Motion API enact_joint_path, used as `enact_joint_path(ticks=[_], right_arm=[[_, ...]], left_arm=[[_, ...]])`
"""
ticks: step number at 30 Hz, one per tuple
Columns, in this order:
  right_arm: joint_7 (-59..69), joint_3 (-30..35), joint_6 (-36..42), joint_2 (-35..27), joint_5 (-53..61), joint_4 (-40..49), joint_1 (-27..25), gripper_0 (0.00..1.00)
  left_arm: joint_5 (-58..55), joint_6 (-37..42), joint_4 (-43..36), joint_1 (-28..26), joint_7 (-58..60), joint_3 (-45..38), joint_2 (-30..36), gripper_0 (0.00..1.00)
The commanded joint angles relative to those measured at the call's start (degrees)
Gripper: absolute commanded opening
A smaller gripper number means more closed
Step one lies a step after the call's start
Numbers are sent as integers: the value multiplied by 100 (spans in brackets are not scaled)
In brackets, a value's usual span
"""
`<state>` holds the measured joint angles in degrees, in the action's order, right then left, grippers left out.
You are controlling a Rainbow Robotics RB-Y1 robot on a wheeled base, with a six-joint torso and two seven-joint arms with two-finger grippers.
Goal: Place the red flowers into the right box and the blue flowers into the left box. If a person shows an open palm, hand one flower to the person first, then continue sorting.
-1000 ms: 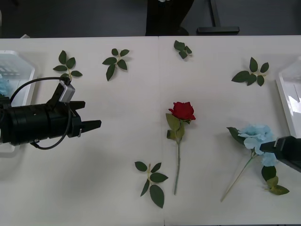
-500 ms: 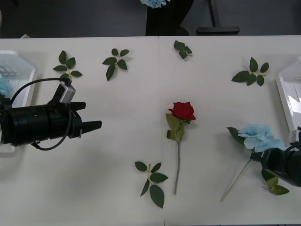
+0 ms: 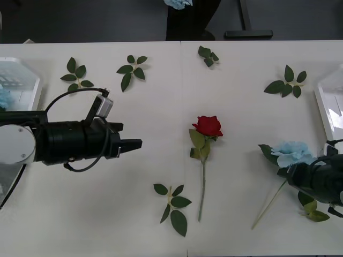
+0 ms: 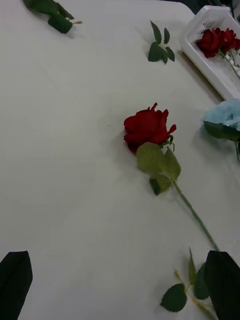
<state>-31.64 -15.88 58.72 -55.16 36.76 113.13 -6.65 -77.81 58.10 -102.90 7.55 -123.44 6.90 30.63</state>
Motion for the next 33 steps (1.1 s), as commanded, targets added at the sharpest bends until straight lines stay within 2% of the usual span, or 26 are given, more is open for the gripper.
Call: enact_joint_path(ticks=[1,10,16,19,22,24,28,32,33], right_arm=[[229,-161,17,102,-187,-54,208,100],[211,-328,-53,384,-477,-300,331,100],[246,-398,-88,454,-556,-300,340,100],[246,-416,-80,515,-627,-335,340,93],[238,-416,-97,603,-688,-379,340,78],[238,-416,-106,638,-723,-397,340,71],[246,-416,-115,691,-741,-405,340,65],[246,-407,-115,709,-732,-397,340,53],[246,-416,-115,709,-732,-414,340,47]], left_arm=[[767,8,-72,440,839,496,-479,100],[2533,-176,-72,844,2219,1340,-998,100],[2771,-185,-72,862,2350,1384,-1024,100],[2569,-203,-99,862,2315,1340,-919,100],[2085,-141,-195,835,2201,1129,-655,100],[1584,70,-257,774,1902,839,-488,100],[600,606,-266,633,1181,224,-225,100],[-253,1125,-275,396,355,-365,30,100],[-472,1204,-266,282,127,-532,101,100]])
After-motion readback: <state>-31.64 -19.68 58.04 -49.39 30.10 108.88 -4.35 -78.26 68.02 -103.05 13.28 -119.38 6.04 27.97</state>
